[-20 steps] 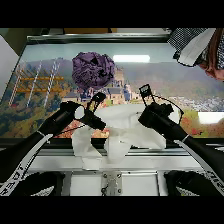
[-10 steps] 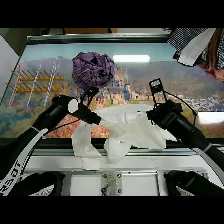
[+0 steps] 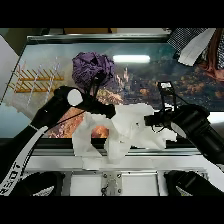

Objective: Fold the clothes and pants, and hang the long-sleeved shirts on hangers.

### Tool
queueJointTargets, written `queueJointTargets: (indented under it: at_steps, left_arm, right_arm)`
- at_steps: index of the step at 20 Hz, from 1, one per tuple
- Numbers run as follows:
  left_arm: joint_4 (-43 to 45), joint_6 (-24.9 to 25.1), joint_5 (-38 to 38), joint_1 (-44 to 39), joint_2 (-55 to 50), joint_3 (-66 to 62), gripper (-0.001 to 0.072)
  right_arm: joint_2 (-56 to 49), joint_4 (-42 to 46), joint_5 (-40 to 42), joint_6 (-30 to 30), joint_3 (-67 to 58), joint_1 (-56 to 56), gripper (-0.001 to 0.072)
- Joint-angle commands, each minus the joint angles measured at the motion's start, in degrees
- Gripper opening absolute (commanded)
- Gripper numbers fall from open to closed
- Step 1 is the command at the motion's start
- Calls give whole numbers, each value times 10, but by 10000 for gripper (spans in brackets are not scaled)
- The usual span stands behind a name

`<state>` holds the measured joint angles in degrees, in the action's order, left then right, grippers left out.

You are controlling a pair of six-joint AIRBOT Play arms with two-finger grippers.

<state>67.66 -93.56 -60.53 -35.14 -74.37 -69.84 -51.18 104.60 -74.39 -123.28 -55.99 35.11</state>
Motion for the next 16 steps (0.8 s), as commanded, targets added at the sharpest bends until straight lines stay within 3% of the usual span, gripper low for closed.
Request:
queueJointTargets:
  at_steps: [1,4,7,11,16]
  left_arm:
    - [47,-42,23,-85,-10,-9,610]
    - [126,-108,3,-122,-12,-32,610]
    - [124,-131,27,-159,-12,-26,610]
    - [124,-216,106,-186,-13,9,610]
    - [123,-255,148,-190,-31,32,609]
  right_arm:
    - [8,-21,-1,-28,-12,0,19]
    - [9,-20,-2,-28,-25,0,19]
    - [14,-20,-7,-56,-35,0,19]
    - [24,-27,-7,-88,-42,0,19]
    - [34,-34,-7,-88,-42,0,19]
